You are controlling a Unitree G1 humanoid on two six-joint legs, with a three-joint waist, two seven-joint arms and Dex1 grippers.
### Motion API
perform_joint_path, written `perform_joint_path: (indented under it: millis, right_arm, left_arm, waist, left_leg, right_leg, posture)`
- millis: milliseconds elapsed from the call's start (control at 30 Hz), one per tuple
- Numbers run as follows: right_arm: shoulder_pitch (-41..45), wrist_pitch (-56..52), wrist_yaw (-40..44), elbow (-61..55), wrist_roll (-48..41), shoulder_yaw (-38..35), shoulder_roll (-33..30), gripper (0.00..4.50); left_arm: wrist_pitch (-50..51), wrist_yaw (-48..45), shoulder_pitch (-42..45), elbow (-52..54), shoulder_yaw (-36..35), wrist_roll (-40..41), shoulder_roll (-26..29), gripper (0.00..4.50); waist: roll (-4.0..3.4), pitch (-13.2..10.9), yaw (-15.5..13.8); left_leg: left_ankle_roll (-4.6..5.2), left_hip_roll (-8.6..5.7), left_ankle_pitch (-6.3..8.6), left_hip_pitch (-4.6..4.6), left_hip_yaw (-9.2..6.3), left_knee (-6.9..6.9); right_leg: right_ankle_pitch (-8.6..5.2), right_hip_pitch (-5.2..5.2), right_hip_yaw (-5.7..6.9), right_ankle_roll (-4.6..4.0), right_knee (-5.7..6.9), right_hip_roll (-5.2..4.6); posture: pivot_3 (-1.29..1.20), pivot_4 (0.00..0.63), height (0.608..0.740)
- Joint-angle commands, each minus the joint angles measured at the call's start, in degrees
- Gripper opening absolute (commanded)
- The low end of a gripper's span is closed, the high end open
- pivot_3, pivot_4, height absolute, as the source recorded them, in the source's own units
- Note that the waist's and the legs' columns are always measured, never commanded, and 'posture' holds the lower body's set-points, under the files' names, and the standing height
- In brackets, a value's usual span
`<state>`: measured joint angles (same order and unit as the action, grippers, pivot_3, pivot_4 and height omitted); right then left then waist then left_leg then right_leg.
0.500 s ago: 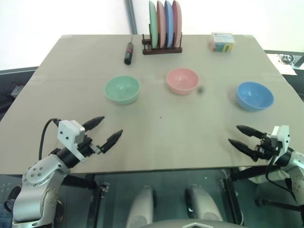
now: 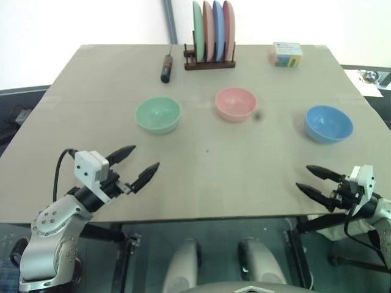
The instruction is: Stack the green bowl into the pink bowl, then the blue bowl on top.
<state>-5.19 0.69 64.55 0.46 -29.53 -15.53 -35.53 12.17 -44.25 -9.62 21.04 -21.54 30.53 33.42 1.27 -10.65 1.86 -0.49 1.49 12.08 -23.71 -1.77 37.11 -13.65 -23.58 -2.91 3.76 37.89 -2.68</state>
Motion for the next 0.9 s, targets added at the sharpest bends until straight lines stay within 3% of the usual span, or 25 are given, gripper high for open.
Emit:
perform_joint_path:
  millis: [33,400,500,633,767,900]
  right_arm:
    - [1.1,0.4,-0.7,-2.6,-0.3,-1.1,-1.1,3.41]
    - [4.8,-4.7,-1.4,-5.4,0.3,1.2,-3.4,3.41]
    - [5.5,-6.4,-1.7,-5.1,0.8,1.7,-4.3,3.41]
    - [5.7,-7.6,-1.6,-4.6,1.8,2.6,-5.4,4.46]
    - [6.9,-9.9,-2.7,-5.6,2.1,3.5,-5.9,4.46]
    - [12.9,-9.2,-8.3,-5.8,10.6,8.2,-6.1,4.46]
  left_arm:
    - [-0.5,0.0,0.1,1.7,0.0,0.8,-0.2,4.48]
    - [-0.9,0.8,-1.3,3.1,0.8,0.9,-1.6,4.48]
    - [1.6,-1.1,-2.6,4.4,-0.7,6.1,-1.3,4.48]
    - [1.3,-0.8,-3.3,5.1,-0.6,6.0,-1.0,4.5]
    - [0.5,-0.6,-3.5,5.2,-0.7,5.8,-1.3,4.5]
    - [-0.3,-1.1,-3.5,5.3,-1.3,7.6,-2.2,4.5]
  waist:
    - [0.0,0.0,0.0]
    - [0.0,0.0,0.0]
    - [0.01,0.0,0.0]
    - [0.01,0.0,0.0]
    - [0.02,0.0,0.0]
    - [0.01,0.0,0.4]
  left_leg:
    - [0.0,0.0,0.0,0.0,0.0,0.0]
    - [0.0,0.0,0.0,0.0,-0.02,0.0]
    - [0.0,0.0,0.0,-0.01,0.0,0.0]
    - [0.0,0.0,0.0,-0.01,-0.02,0.0]
    - [0.0,-0.01,0.0,-0.01,0.0,0.0]
    - [0.0,0.0,0.0,0.01,0.04,0.01]
  right_leg:
    - [0.0,0.0,0.0,0.0,0.0,0.0]
    - [0.0,0.0,0.01,0.0,0.0,0.0]
    - [0.0,0.0,0.0,0.0,0.0,0.0]
    - [0.0,-0.01,0.02,0.0,-0.01,0.0]
    - [0.0,0.0,0.0,0.0,-0.01,-0.01]
    - [-0.01,-0.02,-0.04,0.01,0.0,0.0]
  posture:
    - [0.0,0.15,0.74]
    - [0.0,0.15,0.74]
    - [0.0,0.15,0.74]
    - [0.0,0.15,0.74]
    - [0.0,0.15,0.74]
    - [0.0,0.15,0.74]
